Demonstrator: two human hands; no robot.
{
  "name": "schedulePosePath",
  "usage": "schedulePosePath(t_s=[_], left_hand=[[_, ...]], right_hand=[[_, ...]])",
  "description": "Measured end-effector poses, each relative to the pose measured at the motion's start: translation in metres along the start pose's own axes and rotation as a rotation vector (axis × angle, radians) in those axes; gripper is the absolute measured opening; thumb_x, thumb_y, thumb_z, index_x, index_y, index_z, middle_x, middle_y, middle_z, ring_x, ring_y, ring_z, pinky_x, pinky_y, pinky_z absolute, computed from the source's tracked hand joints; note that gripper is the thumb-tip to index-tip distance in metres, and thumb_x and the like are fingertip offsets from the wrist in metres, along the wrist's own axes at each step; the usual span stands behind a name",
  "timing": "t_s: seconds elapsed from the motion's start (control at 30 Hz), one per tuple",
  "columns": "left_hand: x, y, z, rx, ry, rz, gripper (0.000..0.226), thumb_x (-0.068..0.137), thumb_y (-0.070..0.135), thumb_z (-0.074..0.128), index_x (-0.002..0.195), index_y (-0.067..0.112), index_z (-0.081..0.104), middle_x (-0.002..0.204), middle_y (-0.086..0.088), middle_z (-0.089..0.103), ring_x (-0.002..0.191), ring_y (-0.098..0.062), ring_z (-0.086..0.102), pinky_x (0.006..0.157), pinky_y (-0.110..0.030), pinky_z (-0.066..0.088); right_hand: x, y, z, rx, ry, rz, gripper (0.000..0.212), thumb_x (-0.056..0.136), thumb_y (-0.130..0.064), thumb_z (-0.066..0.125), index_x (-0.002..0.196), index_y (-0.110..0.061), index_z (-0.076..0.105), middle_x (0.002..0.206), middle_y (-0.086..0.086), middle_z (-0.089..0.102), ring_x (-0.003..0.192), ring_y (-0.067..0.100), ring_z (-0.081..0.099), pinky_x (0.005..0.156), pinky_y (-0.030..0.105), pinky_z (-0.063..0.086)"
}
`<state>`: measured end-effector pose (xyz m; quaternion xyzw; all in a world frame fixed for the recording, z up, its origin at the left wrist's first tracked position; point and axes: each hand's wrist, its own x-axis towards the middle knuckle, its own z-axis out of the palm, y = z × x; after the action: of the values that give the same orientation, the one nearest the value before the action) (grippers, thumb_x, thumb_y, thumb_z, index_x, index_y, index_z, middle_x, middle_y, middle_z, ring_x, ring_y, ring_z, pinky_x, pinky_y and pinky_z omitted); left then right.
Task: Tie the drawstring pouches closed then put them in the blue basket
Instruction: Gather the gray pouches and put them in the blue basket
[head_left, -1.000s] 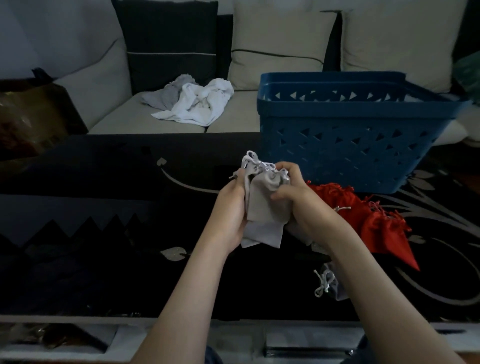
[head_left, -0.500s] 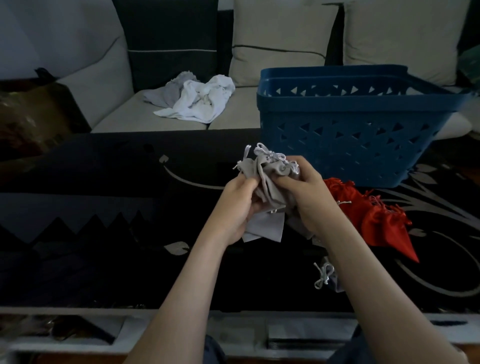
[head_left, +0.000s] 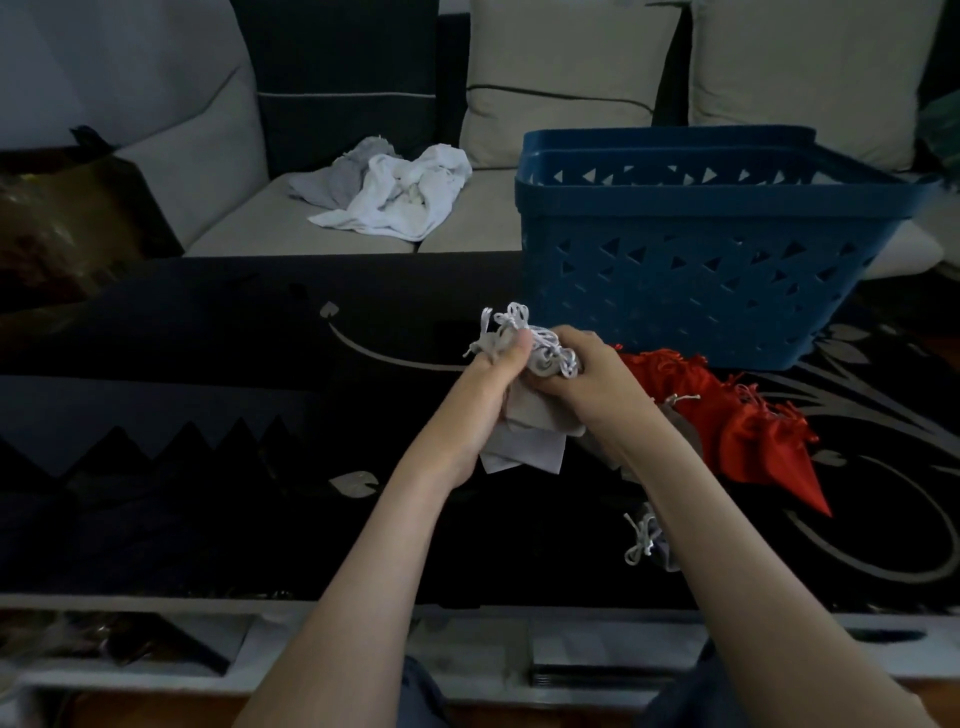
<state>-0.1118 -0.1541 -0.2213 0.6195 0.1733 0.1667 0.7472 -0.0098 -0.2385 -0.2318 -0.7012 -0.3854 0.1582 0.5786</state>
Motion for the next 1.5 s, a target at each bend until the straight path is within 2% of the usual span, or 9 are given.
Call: schedulePosePath(t_s=[0.13,0.23,0.43,0.73,0.9,1.1,1.2,1.3,1.5], left_hand=[[0.004,-0.012,0.001,0.210,0.144,0.120,0.038,0.090,0.036,0.059,0.120,0.012,0.057,0.114,-0.004,0.068,0.106,-0.014,0.064,0.098,-0.036,0.049],[0.010,-0.014,0.000,0.174,0.237,0.131,0.026,0.099,0.030,0.046,0.118,0.016,0.059,0.115,-0.004,0.066,0.107,-0.016,0.063,0.099,-0.037,0.047],[0.017,-0.011,-0.007,-0.042,0.334,0.080,0.027,0.102,0.032,0.038,0.100,0.021,0.062,0.100,-0.004,0.069,0.093,-0.017,0.066,0.092,-0.038,0.052],[0.012,-0.012,-0.010,-0.264,0.257,-0.009,0.028,0.103,0.023,0.038,0.110,0.008,0.061,0.079,-0.001,0.070,0.064,-0.008,0.068,0.054,-0.019,0.052],[0.006,-0.009,0.001,-0.096,0.247,0.025,0.024,0.100,0.016,0.040,0.089,0.020,0.061,0.077,0.003,0.067,0.074,-0.010,0.063,0.069,-0.024,0.050],[-0.005,0.006,0.000,-0.204,0.093,0.042,0.021,0.098,0.019,0.048,0.109,0.011,0.064,0.090,-0.004,0.073,0.084,-0.015,0.069,0.072,-0.025,0.054],[-0.009,0.024,-0.007,-0.209,-0.100,0.115,0.045,0.086,0.033,0.058,0.123,0.006,0.055,0.102,-0.005,0.071,0.095,-0.015,0.067,0.076,-0.024,0.054],[-0.004,0.042,-0.006,-0.079,-0.099,0.175,0.037,0.090,0.005,0.058,0.127,0.006,0.052,0.109,-0.007,0.068,0.100,-0.018,0.066,0.080,-0.025,0.054],[0.024,0.091,-0.026,0.036,-0.146,0.227,0.032,0.088,-0.008,0.048,0.110,0.011,0.061,0.091,0.002,0.073,0.085,-0.010,0.068,0.072,-0.018,0.053]], right_hand=[[0.001,-0.004,-0.001,-0.041,-0.033,-0.060,0.012,0.081,-0.007,0.067,0.089,0.002,0.063,0.086,0.026,0.062,0.074,0.016,0.054,0.066,0.028,0.042],[0.004,0.000,0.002,0.010,0.037,0.052,0.023,0.076,-0.011,0.073,0.093,-0.017,0.059,0.097,0.013,0.062,0.085,0.017,0.060,0.072,0.031,0.050],[0.000,-0.007,-0.004,-0.003,0.213,0.015,0.018,0.090,-0.002,0.054,0.094,-0.019,0.059,0.084,-0.006,0.058,0.077,0.007,0.054,0.063,0.015,0.044],[-0.006,-0.013,0.004,0.179,0.124,-0.063,0.019,0.093,-0.003,0.052,0.088,-0.021,0.057,0.085,0.000,0.061,0.075,0.006,0.054,0.064,0.018,0.043],[-0.003,0.000,0.025,-0.039,0.213,-0.060,0.020,0.090,-0.001,0.046,0.098,-0.018,0.042,0.089,0.000,0.051,0.080,0.014,0.049,0.072,0.030,0.040],[-0.001,-0.012,0.024,-0.228,0.246,-0.166,0.041,0.083,0.011,0.042,0.118,-0.009,0.036,0.112,0.009,0.039,0.102,0.022,0.041,0.088,0.030,0.035],[0.014,-0.028,0.015,-0.332,0.237,-0.157,0.037,0.087,0.009,0.044,0.123,0.001,0.040,0.117,0.016,0.041,0.104,0.024,0.038,0.092,0.031,0.033],[0.029,-0.042,0.007,-0.488,0.198,-0.127,0.032,0.093,-0.004,0.045,0.125,-0.001,0.045,0.125,0.017,0.042,0.113,0.031,0.036,0.101,0.041,0.030],[0.044,-0.092,-0.041,-0.022,-0.163,0.114,0.044,0.087,-0.028,0.065,0.126,-0.016,0.050,0.121,0.004,0.059,0.108,0.015,0.058,0.094,0.032,0.048]])
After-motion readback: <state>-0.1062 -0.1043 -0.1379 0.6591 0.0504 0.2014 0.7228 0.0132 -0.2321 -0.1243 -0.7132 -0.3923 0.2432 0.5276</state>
